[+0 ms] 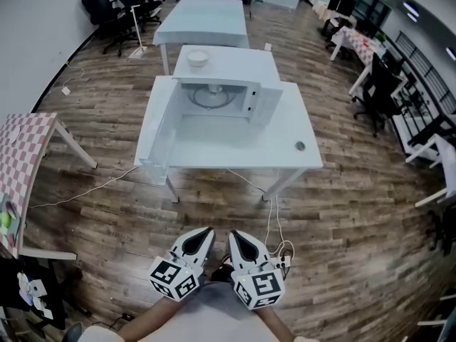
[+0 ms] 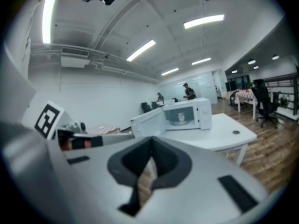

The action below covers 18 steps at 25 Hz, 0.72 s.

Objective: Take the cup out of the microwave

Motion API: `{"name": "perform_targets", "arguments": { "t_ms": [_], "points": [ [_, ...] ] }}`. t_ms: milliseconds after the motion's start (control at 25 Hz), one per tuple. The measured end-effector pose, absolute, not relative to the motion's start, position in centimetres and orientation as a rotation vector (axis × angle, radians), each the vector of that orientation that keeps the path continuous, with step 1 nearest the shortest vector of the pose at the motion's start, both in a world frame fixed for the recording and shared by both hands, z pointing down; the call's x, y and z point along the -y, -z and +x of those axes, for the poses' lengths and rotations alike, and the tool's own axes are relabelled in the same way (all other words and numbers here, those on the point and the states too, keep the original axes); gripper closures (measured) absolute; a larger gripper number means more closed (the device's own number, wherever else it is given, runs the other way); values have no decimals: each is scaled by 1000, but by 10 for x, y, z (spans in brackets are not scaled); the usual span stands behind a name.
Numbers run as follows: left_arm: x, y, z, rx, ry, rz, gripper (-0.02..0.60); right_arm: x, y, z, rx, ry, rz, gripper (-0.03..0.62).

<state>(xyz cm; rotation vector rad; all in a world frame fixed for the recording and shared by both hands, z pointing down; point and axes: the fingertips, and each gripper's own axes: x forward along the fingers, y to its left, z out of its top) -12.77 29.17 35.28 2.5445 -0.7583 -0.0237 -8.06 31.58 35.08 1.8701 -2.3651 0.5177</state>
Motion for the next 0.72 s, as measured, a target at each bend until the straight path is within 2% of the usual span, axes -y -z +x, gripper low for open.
{"name": "perform_targets", "arguments": {
  "t_ms": [720],
  "points": [
    [-271, -365, -41, 850, 29, 2531, 572, -305, -359, 11, 2411, -447, 1869, 571]
  ]
}}
